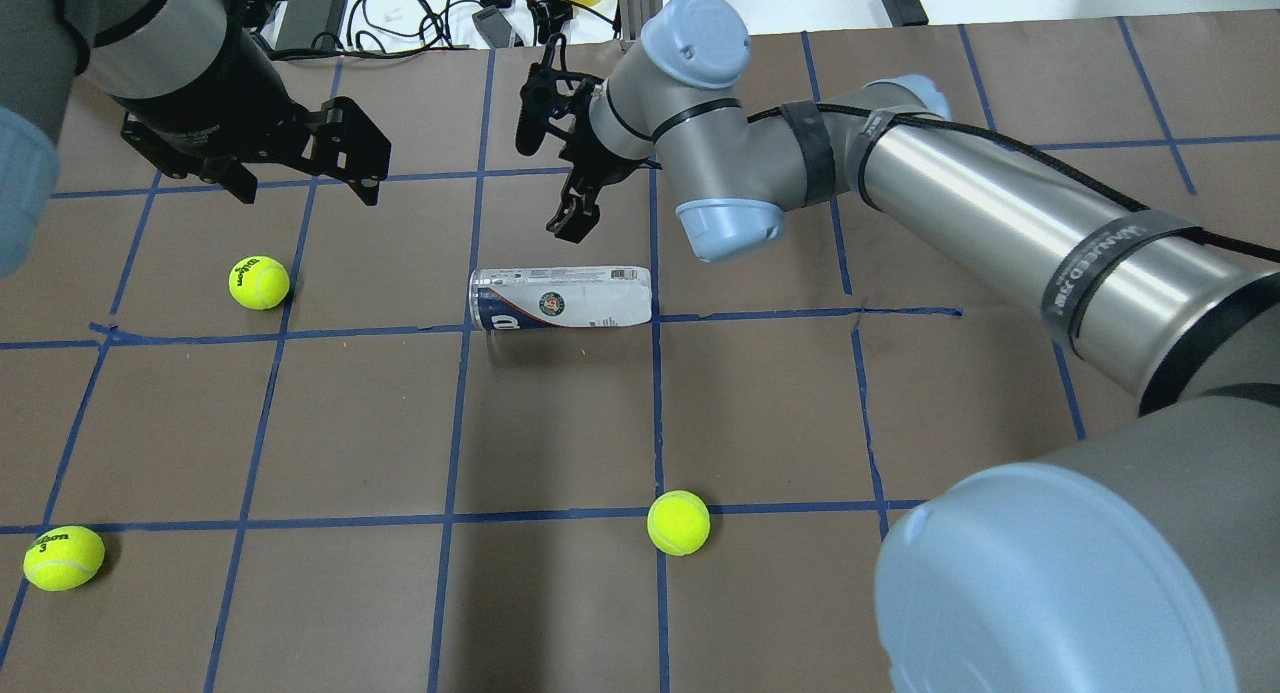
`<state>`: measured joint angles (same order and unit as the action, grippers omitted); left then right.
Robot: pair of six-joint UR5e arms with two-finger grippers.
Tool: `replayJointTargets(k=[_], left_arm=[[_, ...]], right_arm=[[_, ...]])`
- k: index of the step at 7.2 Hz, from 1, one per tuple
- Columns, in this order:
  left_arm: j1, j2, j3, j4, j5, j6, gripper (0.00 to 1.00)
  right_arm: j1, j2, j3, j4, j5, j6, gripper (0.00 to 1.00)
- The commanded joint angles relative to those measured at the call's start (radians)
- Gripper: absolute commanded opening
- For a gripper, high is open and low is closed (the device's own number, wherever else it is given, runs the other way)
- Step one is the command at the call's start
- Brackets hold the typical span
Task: Lift up tennis ball bucket
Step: 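Raise the right gripper away while the left gripper reaches toward the can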
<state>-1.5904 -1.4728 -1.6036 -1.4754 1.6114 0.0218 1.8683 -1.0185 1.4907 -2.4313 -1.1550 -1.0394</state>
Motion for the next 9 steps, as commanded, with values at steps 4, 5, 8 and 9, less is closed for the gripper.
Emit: replayJointTargets(k=[4, 5, 8, 9], left_arm=[[0.003, -0.116, -0.015, 0.019, -0.107, -0.014, 1.00], [0.003, -0.173, -0.016, 0.055, -0.140, -0.002, 1.00], [0.062, -0.373, -0.042, 0.226, -0.261, 0.128, 1.00], [0.100, -0.442, -0.041, 0.257, -0.313, 0.191, 0.98]], right_arm=[[-0.233, -0.230, -0.007, 0.277, -0.008, 0.047, 1.00], [-0.244, -0.280, -0.006, 0.382, -0.023, 0.115, 1.00], [-0.270, -0.373, -0.001, 0.487, -0.158, 0.345, 1.00], [-0.281, -0.411, 0.000, 0.495, -0.172, 0.379, 1.00]])
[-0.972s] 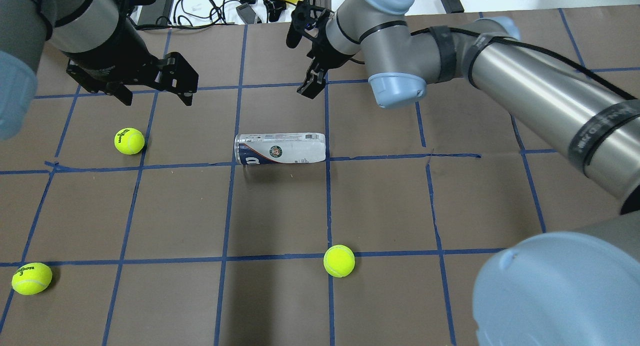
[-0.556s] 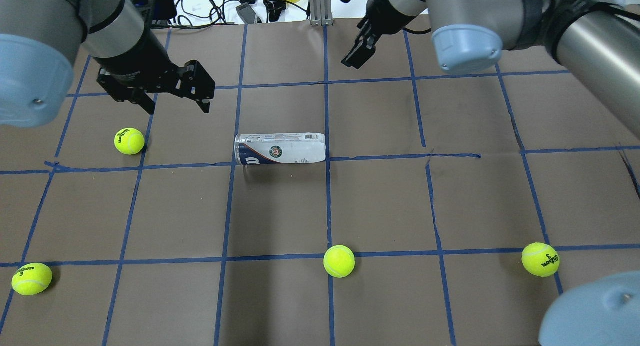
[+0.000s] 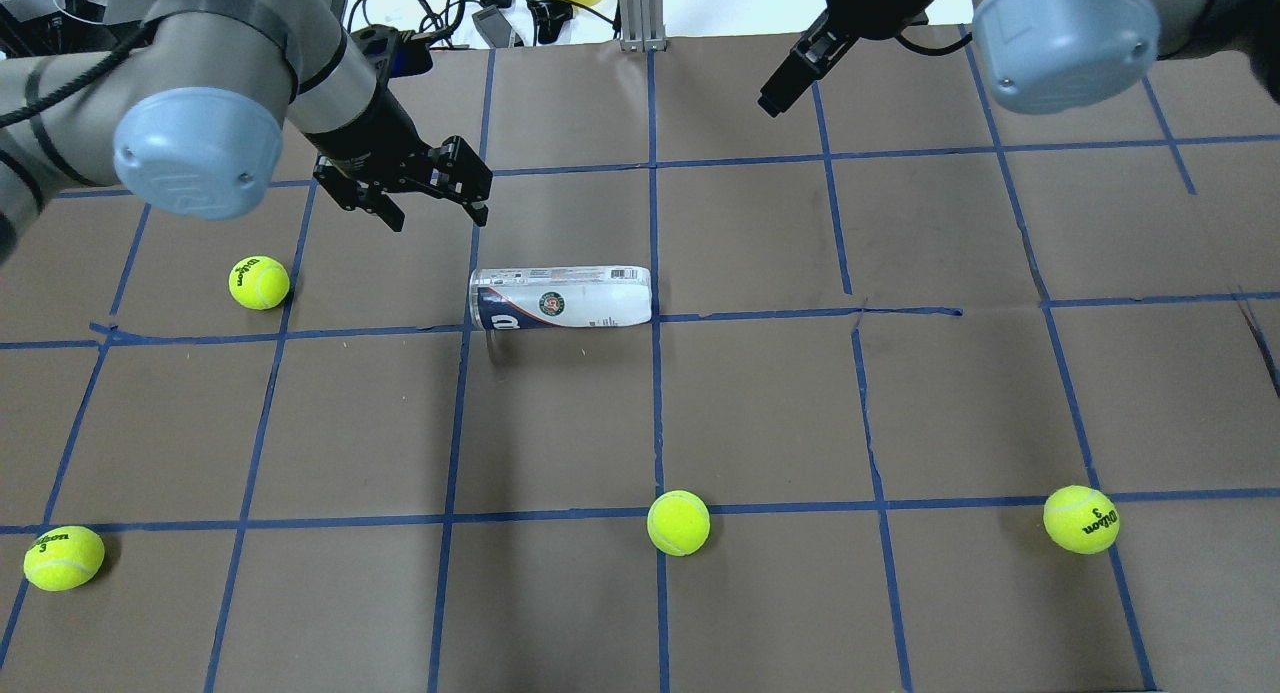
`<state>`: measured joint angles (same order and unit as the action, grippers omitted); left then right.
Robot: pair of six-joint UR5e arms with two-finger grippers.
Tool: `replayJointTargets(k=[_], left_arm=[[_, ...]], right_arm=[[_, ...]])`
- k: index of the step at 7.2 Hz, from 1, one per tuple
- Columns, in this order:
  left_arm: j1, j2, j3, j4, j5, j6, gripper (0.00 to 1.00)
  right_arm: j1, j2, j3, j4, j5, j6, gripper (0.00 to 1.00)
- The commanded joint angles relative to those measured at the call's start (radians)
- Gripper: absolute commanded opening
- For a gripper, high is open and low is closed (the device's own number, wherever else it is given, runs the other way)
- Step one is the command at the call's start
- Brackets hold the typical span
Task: Lift up tennis ball bucket
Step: 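Raise the right gripper away while the left gripper reaches toward the can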
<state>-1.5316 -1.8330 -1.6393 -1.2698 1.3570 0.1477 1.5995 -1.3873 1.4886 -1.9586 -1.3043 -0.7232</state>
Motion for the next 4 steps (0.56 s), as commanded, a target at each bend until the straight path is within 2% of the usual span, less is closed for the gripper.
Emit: replayJointTargets(k=[1, 2, 3, 4], left_arm=[[0.083, -0.124, 0.002, 0.046, -0.159, 0.085, 1.00], [0.105, -0.153, 0.016, 0.055, -0.185, 0.110, 1.00], [0.111, -0.193, 0.021, 0.053, -0.196, 0.116, 1.00], [0.114, -0.224, 0.012, 0.041, -0.298, 0.118, 1.00]], right_arm=[[-0.036, -0.073, 0.004, 0.090, -0.070, 0.130, 1.00], [-0.047, -0.100, 0.006, 0.142, -0.078, 0.259, 1.00], [-0.046, -0.120, 0.012, 0.164, -0.154, 0.333, 1.00], [-0.046, -0.122, 0.013, 0.165, -0.202, 0.361, 1.00]])
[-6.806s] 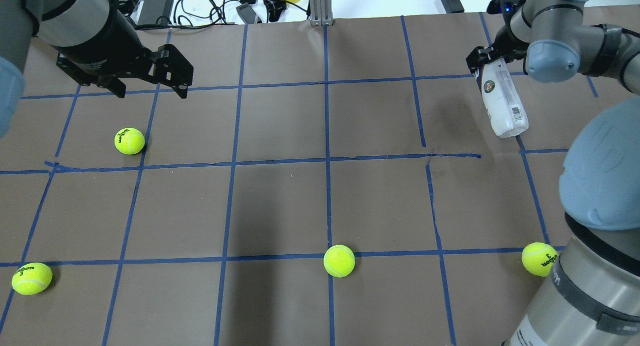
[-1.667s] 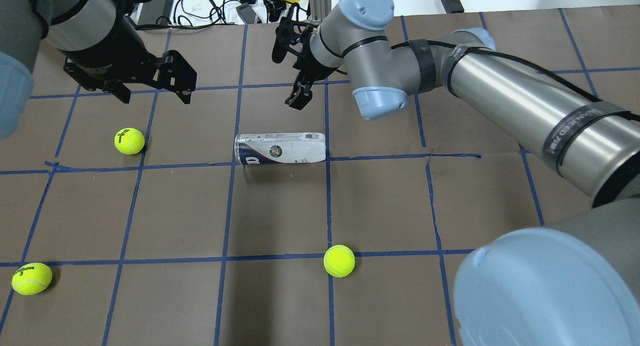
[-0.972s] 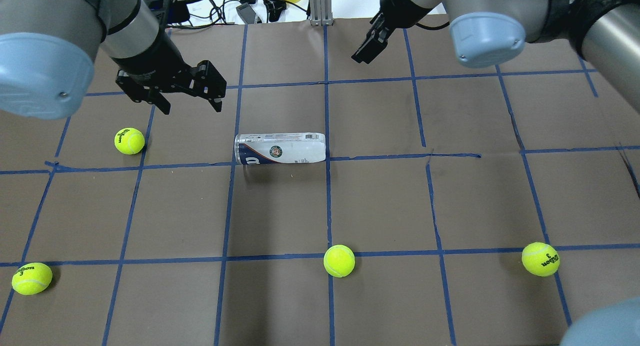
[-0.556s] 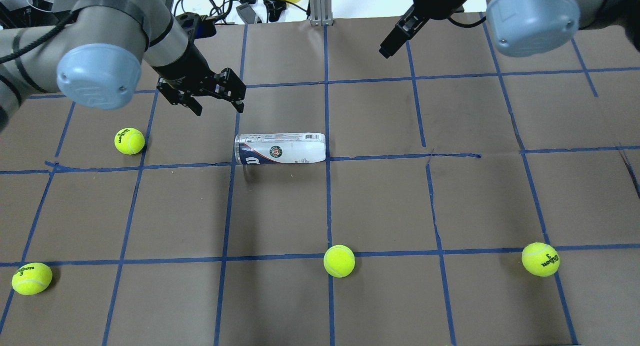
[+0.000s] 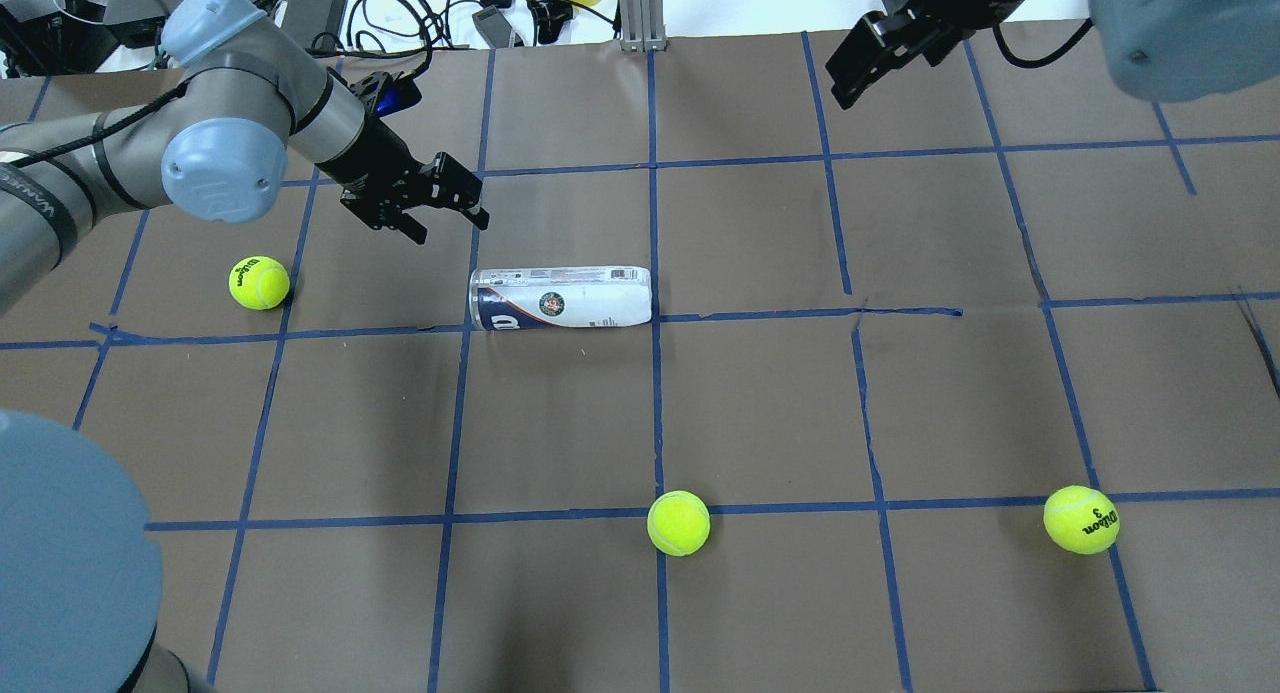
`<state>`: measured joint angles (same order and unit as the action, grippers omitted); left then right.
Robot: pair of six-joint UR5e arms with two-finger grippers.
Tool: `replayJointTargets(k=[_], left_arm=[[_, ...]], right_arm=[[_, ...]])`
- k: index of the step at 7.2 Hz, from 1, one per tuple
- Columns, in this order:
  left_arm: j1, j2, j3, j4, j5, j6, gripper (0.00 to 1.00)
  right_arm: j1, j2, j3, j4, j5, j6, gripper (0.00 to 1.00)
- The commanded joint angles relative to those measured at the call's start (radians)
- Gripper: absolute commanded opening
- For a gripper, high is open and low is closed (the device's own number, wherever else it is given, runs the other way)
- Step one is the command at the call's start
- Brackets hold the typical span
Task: Lift up tennis ball bucket
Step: 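Raise the right gripper away while the left gripper reaches toward the can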
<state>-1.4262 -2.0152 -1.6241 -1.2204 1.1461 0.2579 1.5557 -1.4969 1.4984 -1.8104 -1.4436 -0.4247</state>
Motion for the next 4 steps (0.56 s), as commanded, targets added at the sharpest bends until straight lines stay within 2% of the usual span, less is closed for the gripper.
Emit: replayJointTargets(k=[1, 4], left_arm=[[0.015, -0.049, -0.010, -0.033, -0.161, 0.004, 1.00], [0.016, -0.068, -0.017, -0.079, -0.155, -0.006, 1.00]], right_arm=[[0.000, -0.013, 0.005, 0.016, -0.063, 0.064, 1.00], [0.000, -0.023, 0.014, 0.048, -0.092, 0.177, 1.00]])
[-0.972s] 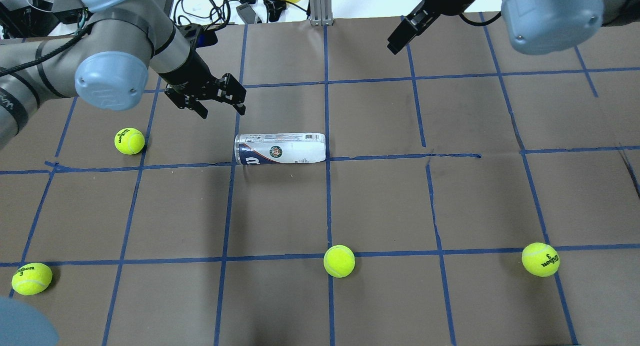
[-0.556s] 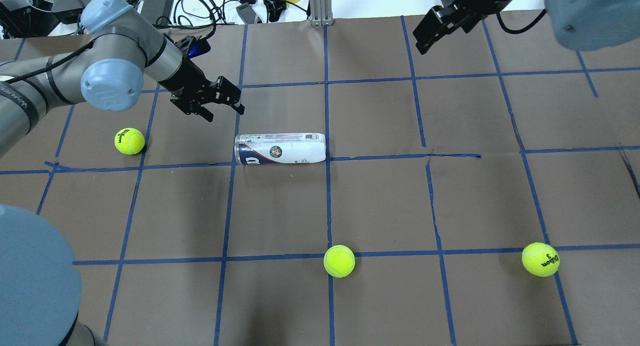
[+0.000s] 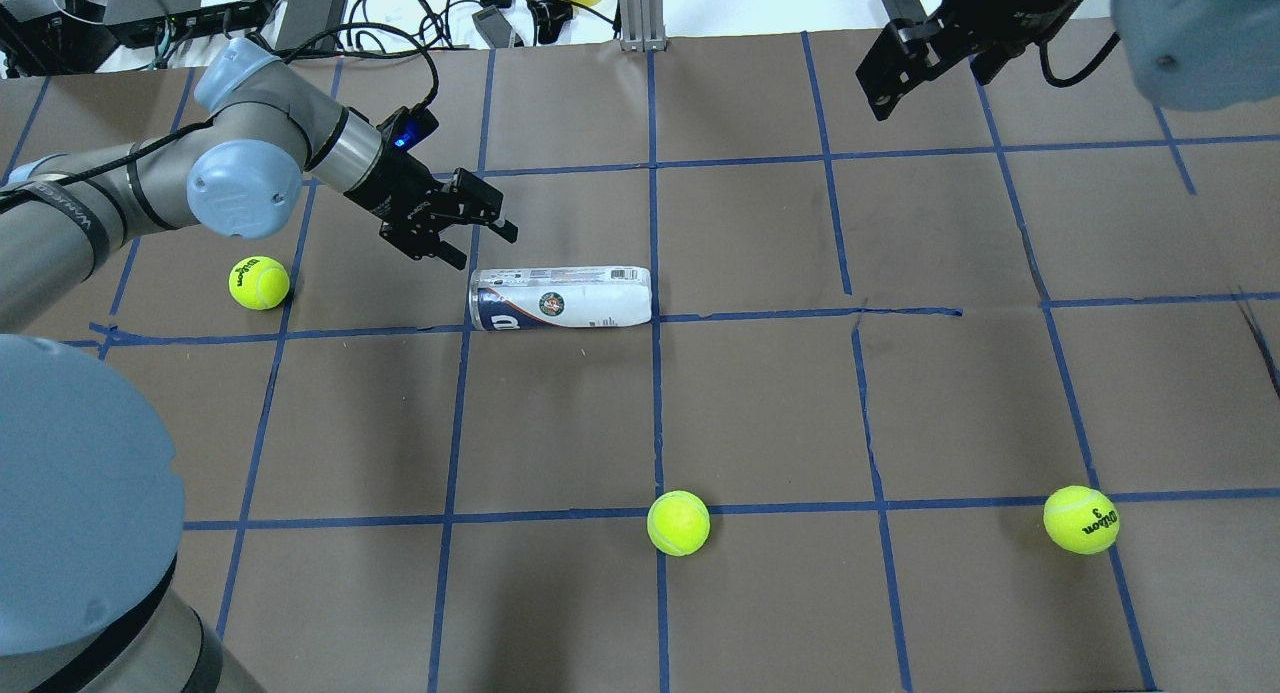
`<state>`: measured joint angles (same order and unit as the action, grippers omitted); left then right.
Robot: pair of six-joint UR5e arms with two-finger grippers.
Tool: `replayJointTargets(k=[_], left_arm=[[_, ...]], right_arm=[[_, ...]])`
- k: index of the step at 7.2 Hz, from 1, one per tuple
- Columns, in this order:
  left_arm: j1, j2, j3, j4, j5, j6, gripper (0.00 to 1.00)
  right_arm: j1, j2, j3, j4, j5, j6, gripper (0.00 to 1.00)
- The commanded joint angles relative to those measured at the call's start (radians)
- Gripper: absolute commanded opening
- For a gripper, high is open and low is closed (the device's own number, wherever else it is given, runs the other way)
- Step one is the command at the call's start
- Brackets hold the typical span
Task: Lift up tennis ball bucket
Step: 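Lower the left gripper over the can's open end and grasp it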
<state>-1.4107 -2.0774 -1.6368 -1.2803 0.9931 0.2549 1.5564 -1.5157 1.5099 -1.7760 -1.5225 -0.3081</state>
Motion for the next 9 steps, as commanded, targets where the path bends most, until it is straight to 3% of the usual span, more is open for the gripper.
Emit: replayJointTargets(k=[1, 4, 6, 9], left_arm=[[0.001, -0.009, -0.005, -0.063, -0.002, -0.002, 1.00], [0.041, -0.036, -0.003, -0.145, -0.014, -0.003, 1.00], [0.048, -0.038, -0.008, -0.149, -0.115, 0.007, 1.00], [0.116, -0.026, -0.089, -0.148, -0.128, 0.098, 1.00]], right_arm=[[-0.001, -0.004, 0.003, 0.015, -0.013, 0.079, 1.00], [0.001, -0.009, 0.003, 0.032, -0.015, 0.107, 1.00], [0.001, -0.009, 0.003, 0.036, -0.013, 0.112, 1.00], [-0.001, -0.008, 0.003, 0.030, -0.015, 0.113, 1.00]])
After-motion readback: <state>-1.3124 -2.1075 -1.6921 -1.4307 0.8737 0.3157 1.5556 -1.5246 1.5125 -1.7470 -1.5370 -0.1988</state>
